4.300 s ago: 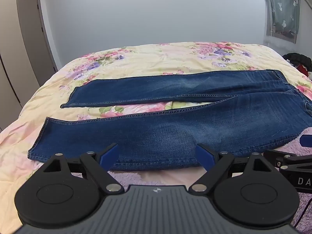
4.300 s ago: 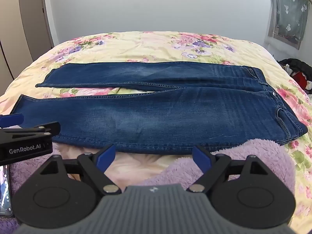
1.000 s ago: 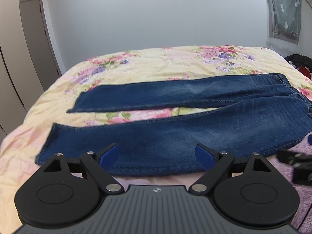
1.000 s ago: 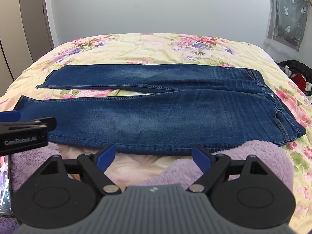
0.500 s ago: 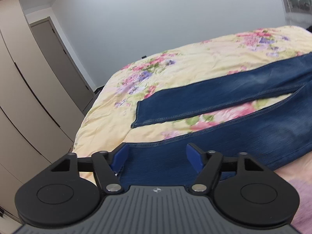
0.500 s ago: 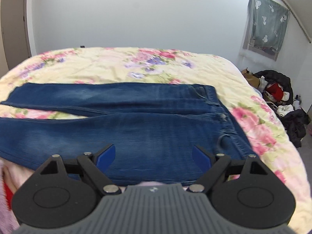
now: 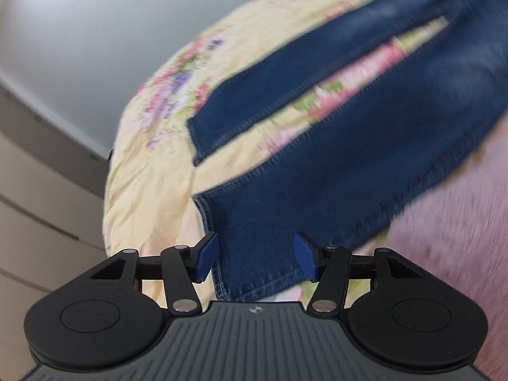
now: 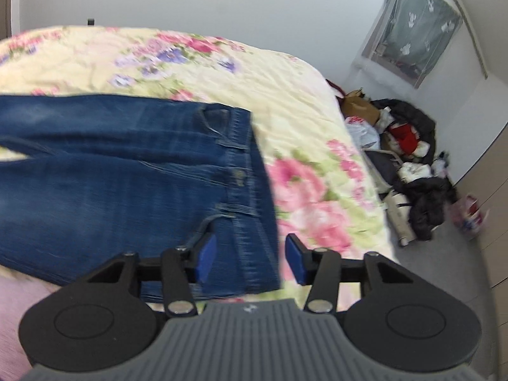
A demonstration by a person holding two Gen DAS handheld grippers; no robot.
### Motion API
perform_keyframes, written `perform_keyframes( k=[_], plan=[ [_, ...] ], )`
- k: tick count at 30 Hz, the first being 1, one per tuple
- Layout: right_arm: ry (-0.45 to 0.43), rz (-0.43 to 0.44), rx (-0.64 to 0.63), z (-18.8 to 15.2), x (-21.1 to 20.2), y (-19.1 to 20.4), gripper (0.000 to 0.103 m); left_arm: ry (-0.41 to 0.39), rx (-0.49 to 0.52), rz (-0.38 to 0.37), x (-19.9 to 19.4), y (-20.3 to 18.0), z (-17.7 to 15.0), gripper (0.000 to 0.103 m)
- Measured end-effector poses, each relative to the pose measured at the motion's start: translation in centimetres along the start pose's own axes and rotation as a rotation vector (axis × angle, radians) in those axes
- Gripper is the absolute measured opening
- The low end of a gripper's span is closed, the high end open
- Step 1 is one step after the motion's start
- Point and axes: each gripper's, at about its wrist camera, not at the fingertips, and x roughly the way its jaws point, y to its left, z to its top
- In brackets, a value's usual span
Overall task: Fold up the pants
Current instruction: 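Move left tool to a leg hem while right tool moves to the waistband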
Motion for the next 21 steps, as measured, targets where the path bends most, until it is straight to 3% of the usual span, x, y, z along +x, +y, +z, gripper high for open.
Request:
perform_keyframes(
  k=[6, 11, 16, 18, 20, 21],
  plan=[
    [0.053, -0.046, -0.021, -2.7, 2.9, -0.2, 0.033, 0.076, 0.243, -0.036, 3.8, -1.9, -2.6, 0.066],
    [0.092, -0.047, -0.007, -4.3, 5.2, 1.4, 0.033, 0.139, 0.403, -0.073, 6.4, -3.6, -3.5, 0.072],
    [0.111, -0.034, -0.031, -4.9, 5.9, 2.9, 0.033, 0.16, 0.42, -0.044, 8.3, -5.0, -3.7, 0.076],
    [0.118, -0.037, -0.04, -5.2, 6.2, 3.1, 0.033, 0.165, 0.381, -0.036, 8.4, -5.0, -3.6, 0.067],
    [0.124, -0.042, -0.054, -5.4, 6.3, 3.2, 0.033, 0.158, 0.327, -0.041, 7.8, -4.8, -3.4, 0.035],
    [0.126, -0.042, -0.06, -5.5, 6.4, 3.2, 0.033, 0.15, 0.301, -0.037, 7.4, -4.6, -3.3, 0.028]
  ],
)
